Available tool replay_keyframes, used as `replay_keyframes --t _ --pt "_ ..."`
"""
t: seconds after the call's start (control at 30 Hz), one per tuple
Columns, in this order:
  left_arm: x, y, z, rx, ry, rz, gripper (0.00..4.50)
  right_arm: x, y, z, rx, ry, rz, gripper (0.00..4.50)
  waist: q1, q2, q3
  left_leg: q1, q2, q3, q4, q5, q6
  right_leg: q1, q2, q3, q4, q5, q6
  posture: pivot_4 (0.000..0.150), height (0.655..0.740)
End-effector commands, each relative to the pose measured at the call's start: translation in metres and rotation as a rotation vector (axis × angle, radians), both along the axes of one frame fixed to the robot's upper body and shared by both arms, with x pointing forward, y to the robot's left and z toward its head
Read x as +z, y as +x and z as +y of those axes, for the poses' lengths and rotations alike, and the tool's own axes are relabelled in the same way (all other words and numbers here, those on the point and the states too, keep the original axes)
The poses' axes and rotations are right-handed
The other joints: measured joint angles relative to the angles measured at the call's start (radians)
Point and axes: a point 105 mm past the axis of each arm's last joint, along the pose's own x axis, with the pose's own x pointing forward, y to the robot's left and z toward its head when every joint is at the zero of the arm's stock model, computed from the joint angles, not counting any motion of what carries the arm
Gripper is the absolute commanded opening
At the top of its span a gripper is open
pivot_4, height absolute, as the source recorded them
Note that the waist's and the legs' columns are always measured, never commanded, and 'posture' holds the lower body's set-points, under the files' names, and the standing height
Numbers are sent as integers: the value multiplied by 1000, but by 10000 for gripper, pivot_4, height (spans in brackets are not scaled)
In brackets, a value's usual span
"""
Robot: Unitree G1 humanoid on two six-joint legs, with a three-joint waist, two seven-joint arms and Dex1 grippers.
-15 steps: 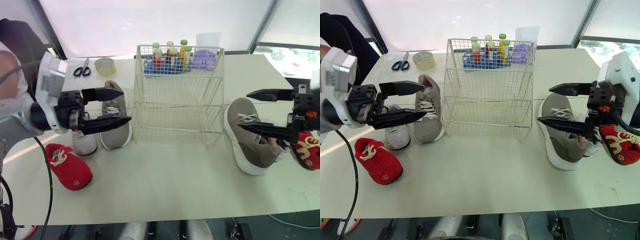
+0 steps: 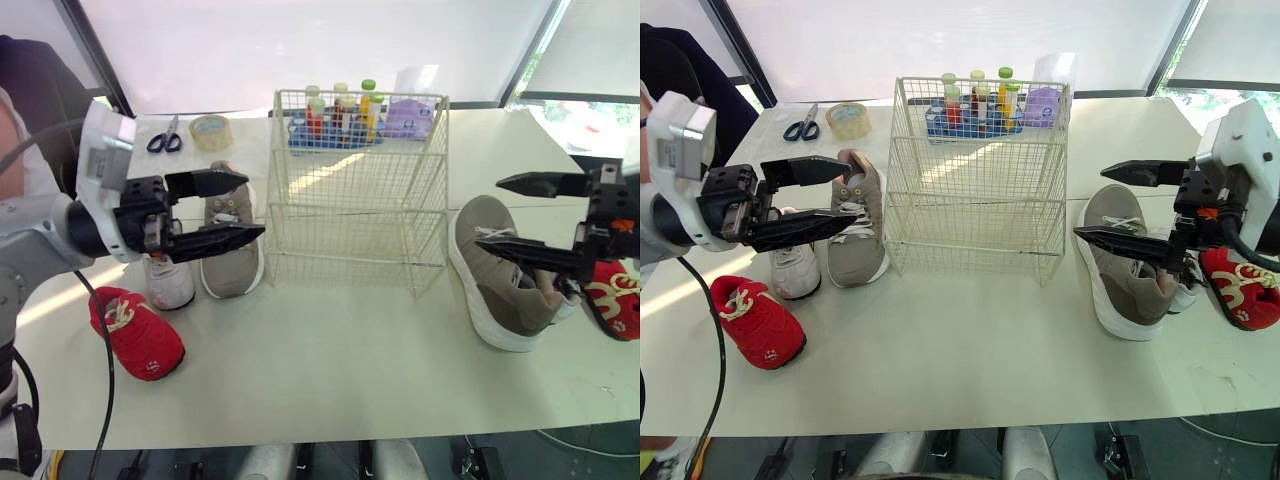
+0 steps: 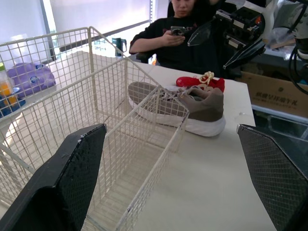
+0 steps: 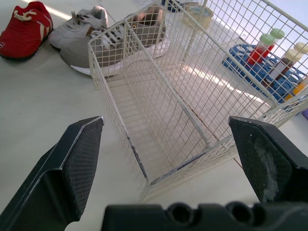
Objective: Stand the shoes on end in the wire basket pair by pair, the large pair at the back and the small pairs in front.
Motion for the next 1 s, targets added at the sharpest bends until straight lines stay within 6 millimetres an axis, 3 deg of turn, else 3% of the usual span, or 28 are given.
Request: replay_keyframes --t 0.03,0.37,0.5,0.63,0.77,1.0 --pt "9 -3 5 8 0 -53 44508 7 -1 5 14 -2 -47 45000 0 0 0 0 0 0 0 0 0 0 0 0 0 0 0 1500 7400" --pt "6 4 3 -3 -10 -53 44508 7 -3 5 -15 32 -42 45000 0 0 0 0 0 0 0 0 0 0 0 0 0 0 0 1500 7400" --pt "5 9 0 -23 -10 -51 44508 3 3 17 17 12 -78 45000 0 0 0 0 0 0 0 0 0 0 0 0 0 0 0 1500 7400" --pt "5 14 -5 -46 -9 -63 44508 -24 16 43 139 -131 -57 45000 -5 0 0 1 0 1 1 0 0 0 -1 0 0 0 0 1500 7400" --pt "5 9 -13 -93 1 -78 44508 -60 37 50 182 -254 -22 45000 -13 -1 0 0 1 3 0 0 0 -1 -1 -1 0 0 0 1500 7400" --pt "-3 3 -23 -149 55 -86 44508 -93 66 56 161 -419 -37 45000 -25 -1 0 0 1 3 1 4 -6 -2 -1 -1 2 1 1 1500 7400"
